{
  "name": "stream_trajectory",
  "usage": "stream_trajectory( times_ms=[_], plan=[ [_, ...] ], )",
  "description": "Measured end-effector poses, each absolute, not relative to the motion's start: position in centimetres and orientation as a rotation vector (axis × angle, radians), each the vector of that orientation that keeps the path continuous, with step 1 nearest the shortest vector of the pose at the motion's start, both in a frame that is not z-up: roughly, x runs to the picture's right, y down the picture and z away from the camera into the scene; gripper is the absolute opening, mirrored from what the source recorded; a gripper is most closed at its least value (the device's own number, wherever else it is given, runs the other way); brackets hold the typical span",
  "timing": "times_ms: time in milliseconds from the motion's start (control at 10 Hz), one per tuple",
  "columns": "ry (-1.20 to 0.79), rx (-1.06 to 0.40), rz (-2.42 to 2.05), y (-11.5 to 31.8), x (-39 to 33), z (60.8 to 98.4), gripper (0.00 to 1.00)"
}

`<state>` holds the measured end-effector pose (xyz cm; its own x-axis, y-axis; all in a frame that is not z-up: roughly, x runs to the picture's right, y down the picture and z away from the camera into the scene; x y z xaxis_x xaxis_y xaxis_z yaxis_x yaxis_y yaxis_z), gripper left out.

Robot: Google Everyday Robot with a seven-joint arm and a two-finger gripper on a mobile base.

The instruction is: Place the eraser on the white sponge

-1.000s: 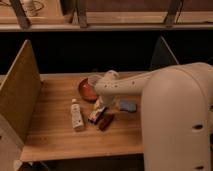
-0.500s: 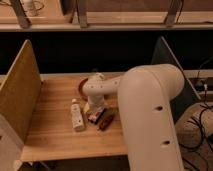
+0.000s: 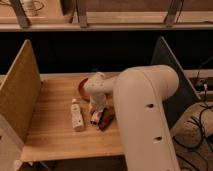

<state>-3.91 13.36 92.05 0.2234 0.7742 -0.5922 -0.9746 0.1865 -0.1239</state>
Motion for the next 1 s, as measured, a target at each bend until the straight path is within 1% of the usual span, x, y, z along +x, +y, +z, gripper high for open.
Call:
stream_trajectory(
  times_ms=[400,500,700,800,1000],
  plan=[
    [0.443,-0.533,1.335,13.0,-3.8,91.6,0.04],
    [0.409,-0.516,1.364,11.5,-3.8,91.0,0.0],
    [0.354,-0.485,1.423,8.8,-3.6,89.3,0.0],
    [0.306,-0.445,1.47,6.3,-2.9,87.6,0.0],
    [0.267,-0.38,1.529,3.7,-1.1,85.4,0.0]
  ],
)
